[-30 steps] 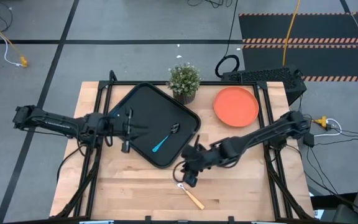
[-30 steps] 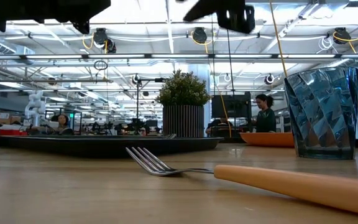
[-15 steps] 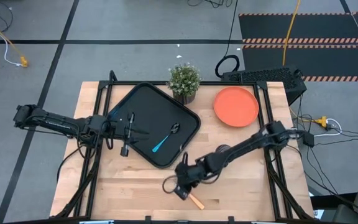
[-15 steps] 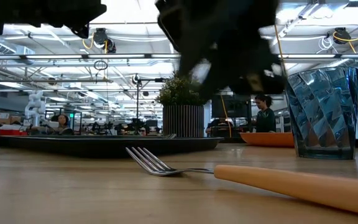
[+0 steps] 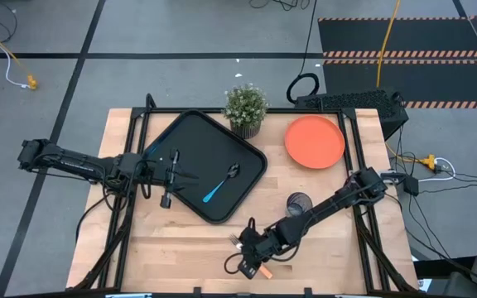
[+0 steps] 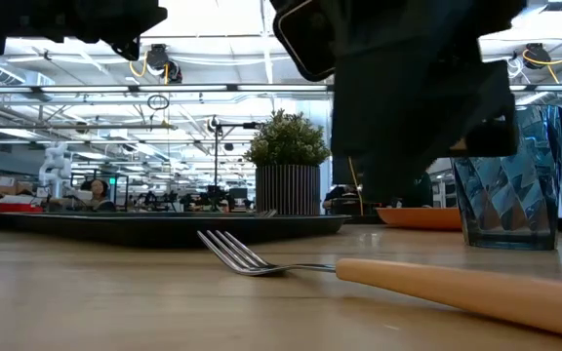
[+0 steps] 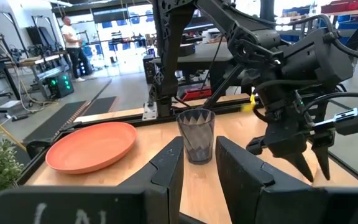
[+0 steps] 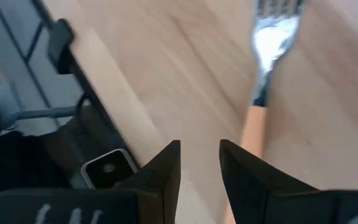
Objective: Pick and place plate/cup/fork/spoon on tray
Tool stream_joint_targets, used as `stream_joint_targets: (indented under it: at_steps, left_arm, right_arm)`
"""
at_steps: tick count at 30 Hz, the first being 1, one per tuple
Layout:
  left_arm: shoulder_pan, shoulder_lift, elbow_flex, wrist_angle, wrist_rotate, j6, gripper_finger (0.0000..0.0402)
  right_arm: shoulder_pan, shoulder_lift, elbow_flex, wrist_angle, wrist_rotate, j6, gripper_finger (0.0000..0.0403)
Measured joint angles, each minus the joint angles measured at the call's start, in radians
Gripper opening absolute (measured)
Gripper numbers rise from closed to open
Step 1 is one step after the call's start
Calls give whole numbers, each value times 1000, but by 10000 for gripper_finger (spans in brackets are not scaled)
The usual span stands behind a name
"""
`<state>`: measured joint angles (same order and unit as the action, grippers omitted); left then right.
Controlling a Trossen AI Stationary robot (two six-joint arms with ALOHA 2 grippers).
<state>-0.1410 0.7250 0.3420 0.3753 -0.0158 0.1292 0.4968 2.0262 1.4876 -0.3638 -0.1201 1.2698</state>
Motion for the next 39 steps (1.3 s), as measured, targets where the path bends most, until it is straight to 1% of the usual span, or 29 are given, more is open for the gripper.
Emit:
stream_joint_targets:
  at_steps: [5, 11, 16, 18, 22, 29, 32, 35, 39]
  left_arm:
    - [0, 0, 0, -12, 0, -7, 97]
    - [0, 0, 0, -26, 0, -11, 97]
    - [0, 0, 0, -44, 0, -6, 97]
    - [0, 0, 1, -44, 0, -6, 97]
    - [0, 0, 1, -44, 0, -3, 97]
    - [0, 0, 2, -43, 0, -4, 97]
    - [0, 0, 2, -44, 0, -6, 97]
    - [0, 0, 2, -44, 0, -7, 97]
    - [0, 0, 2, -44, 0, -7, 97]
  right_arm:
    - [3, 0, 0, -55, 41, -37, 105]
    - [-4, 1, 0, -52, 41, -54, 105]
    - [9, 64, 5, 33, 14, -75, 104]
    - [11, 89, 34, 21, 8, -89, 104]
    - [9, 115, 82, -57, 16, -129, 93]
    - [2, 96, 90, -121, 17, -136, 69]
    - [2, 67, 90, -126, 46, -137, 67]
    - [2, 52, 90, -125, 73, -138, 70]
    - [2, 50, 90, -141, 74, -151, 89]
